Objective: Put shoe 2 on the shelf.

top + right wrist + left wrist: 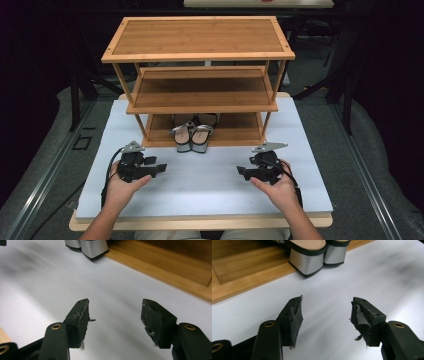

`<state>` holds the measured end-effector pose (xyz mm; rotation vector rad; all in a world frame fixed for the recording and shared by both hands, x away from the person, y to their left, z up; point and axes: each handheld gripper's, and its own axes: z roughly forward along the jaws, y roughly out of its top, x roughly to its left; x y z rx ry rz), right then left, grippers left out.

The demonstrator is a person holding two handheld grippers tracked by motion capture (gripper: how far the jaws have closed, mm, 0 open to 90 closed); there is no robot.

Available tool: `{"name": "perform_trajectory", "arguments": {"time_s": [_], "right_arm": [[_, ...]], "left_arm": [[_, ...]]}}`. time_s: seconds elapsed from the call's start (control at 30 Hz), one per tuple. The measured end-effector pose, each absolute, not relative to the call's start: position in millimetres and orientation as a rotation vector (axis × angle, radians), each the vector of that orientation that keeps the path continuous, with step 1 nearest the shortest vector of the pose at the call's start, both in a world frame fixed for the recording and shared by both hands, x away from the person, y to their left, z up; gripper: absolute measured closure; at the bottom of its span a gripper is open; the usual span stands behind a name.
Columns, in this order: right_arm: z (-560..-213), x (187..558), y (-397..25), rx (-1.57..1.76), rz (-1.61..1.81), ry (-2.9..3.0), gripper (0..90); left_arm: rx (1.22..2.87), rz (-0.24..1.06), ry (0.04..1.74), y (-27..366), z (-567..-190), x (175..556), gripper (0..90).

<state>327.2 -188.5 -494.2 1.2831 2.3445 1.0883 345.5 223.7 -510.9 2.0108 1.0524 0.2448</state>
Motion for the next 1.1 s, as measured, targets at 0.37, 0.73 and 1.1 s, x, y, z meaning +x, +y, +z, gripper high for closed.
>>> {"name": "perform_trajectory", "arguments": {"time_s": [0.37, 0.73, 1.1], "right_arm": [[-521, 304, -207, 1.301, 1.096, 2.205, 39.0], [-550, 303, -205, 1.338, 1.094, 2.196, 40.4], [-553, 305, -207, 1.337, 1.108, 2.19, 39.9]], "left_arm": [[2.022, 0.283, 1.069, 227, -532, 339, 41.4], [2.104, 0.303, 1.042, 217, -549, 341, 40.9], [2.062, 0.332, 1.089, 222, -550, 344, 37.9]]}}
